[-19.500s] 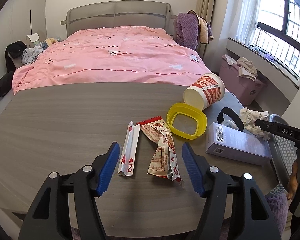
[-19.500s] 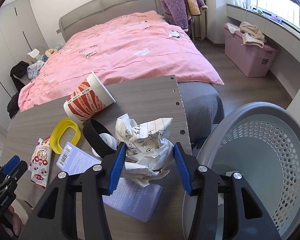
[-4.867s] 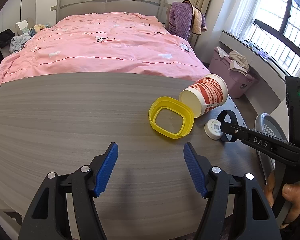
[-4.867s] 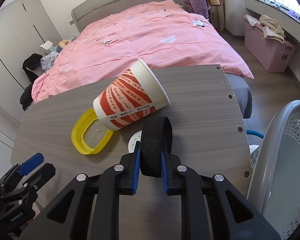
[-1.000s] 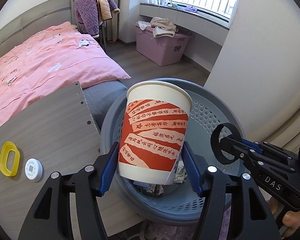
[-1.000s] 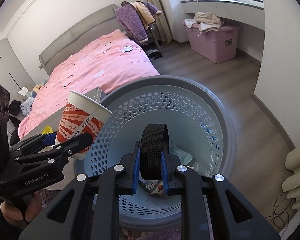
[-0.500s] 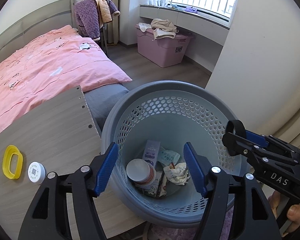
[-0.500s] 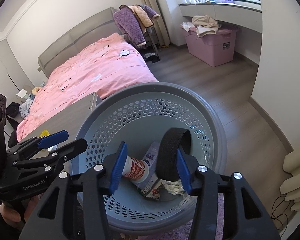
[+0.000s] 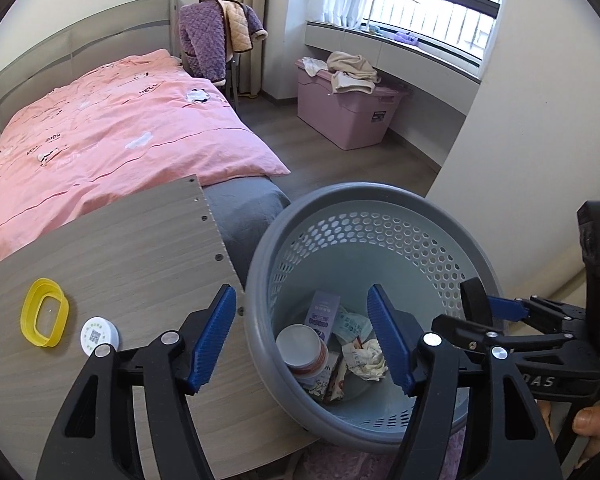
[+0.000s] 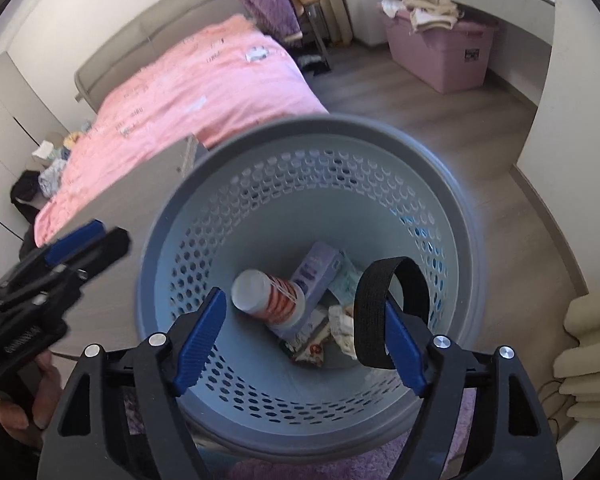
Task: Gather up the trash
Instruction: 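Move both grippers back over the table toward the yellow lid and white cap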
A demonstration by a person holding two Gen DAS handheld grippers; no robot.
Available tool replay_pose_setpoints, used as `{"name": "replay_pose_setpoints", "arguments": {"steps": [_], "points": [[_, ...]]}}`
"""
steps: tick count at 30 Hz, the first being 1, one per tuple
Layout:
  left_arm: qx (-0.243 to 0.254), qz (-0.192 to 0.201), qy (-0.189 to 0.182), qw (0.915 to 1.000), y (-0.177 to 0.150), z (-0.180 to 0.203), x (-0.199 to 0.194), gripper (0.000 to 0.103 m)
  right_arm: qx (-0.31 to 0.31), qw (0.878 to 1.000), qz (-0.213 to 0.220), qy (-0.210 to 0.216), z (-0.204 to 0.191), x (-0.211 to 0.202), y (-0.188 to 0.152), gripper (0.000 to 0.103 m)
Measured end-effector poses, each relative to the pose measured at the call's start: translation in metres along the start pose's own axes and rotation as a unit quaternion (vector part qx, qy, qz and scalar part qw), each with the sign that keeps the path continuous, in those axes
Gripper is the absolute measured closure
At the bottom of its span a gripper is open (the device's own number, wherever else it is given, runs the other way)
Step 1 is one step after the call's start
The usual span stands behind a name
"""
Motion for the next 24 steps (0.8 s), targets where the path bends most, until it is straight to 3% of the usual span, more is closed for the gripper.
{"name": "replay_pose_setpoints", "arguments": {"steps": [7,18,21,24], "points": [[-0.021,0.014,0.003,0.9997,-0.001,-0.018,-0.012,0.038,-0.032,0.997,-0.050,-0.046,-0.010,0.013,-0.005,0.018],[-0.042,0.029,0.002,0.9987,-0.006,-0.036,-0.024,0.038,-0.092,0.984,-0.094,-0.119,-0.017,0.030,-0.007,0.016],[-0.048,0.035,0.002,0.9982,-0.008,-0.041,-0.029,0.038,-0.096,0.987,-0.088,-0.097,-0.022,0.024,-0.002,0.008],[-0.055,0.040,0.001,0.9977,-0.010,-0.046,-0.033,0.038,-0.102,0.986,-0.100,-0.083,-0.025,0.020,0.000,0.008]]}}
Point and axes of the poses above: each gripper's, at about its wrist camera, not at the fingertips, and x roughly the way its jaws point, z to its right, y to its top, the point moved 7 cm from there along x, roughly the way its jaws point, and after that the axes turned 10 degrees about x, right-handed, at the moved point
